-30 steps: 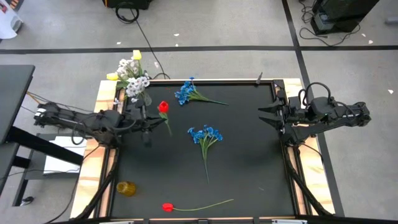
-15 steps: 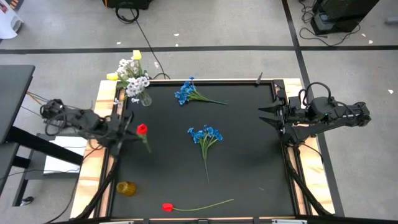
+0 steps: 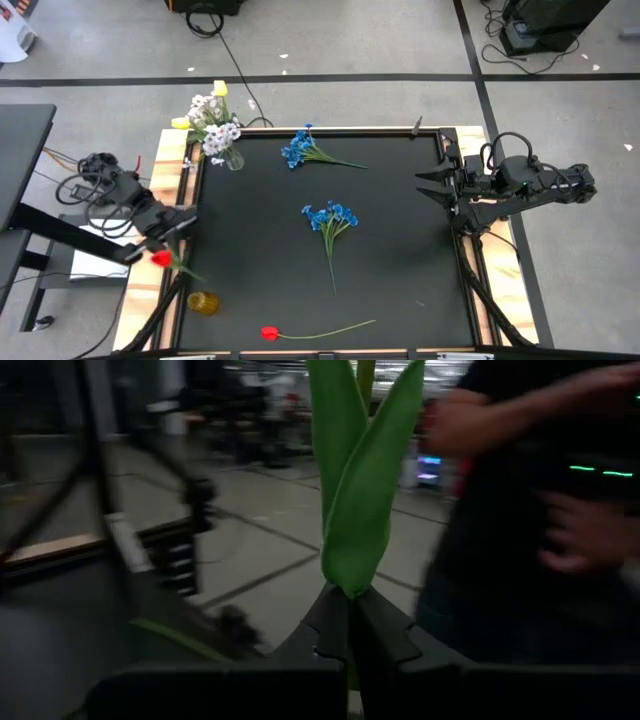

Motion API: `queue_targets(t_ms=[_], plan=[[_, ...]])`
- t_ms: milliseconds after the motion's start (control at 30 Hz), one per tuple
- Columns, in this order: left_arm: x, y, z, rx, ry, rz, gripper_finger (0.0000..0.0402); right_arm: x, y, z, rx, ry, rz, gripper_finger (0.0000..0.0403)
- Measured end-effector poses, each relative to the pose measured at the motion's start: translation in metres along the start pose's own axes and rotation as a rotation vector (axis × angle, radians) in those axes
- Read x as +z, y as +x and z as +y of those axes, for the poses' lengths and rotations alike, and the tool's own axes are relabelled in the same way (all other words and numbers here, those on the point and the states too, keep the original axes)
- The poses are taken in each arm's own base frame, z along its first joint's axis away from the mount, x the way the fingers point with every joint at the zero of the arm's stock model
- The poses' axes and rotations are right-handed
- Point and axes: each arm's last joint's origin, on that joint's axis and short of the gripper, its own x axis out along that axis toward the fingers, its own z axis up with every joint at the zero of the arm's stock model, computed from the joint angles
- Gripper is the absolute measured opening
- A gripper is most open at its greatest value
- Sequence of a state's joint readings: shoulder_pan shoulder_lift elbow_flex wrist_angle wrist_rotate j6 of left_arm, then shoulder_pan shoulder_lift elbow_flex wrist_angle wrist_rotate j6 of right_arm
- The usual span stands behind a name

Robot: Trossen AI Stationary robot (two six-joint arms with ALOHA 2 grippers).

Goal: Sort flowers into vase by color
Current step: Put the right red flower into the yellow vase

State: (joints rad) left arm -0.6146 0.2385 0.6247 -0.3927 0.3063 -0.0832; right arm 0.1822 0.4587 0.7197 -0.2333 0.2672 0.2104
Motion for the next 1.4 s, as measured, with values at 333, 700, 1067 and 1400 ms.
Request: queue_targets(t_ms=[333,700,1067,1400], plan=[[0.014,-0.001,-0.007,-0.149,0.003,-0.132,0.0007,0.0,0.0,0.0,0.0,0.0,0.0,0.0192],[0.015,-0.009,-0.018,-0.413,-0.029,-0.136,0.0007,0.0,0.0,0.0,0.0,0.0,0.001,0.0192],[0.001,0.001,-0.016,-0.362,0.084,-0.129,0.0007,0.0,0.0,0.0,0.0,0.0,0.001,0.0192],[-0.001,0.007,-0.013,-0.3,0.091,-0.109,0.0007,0.0,0.0,0.0,0.0,0.0,0.001,0.0192]])
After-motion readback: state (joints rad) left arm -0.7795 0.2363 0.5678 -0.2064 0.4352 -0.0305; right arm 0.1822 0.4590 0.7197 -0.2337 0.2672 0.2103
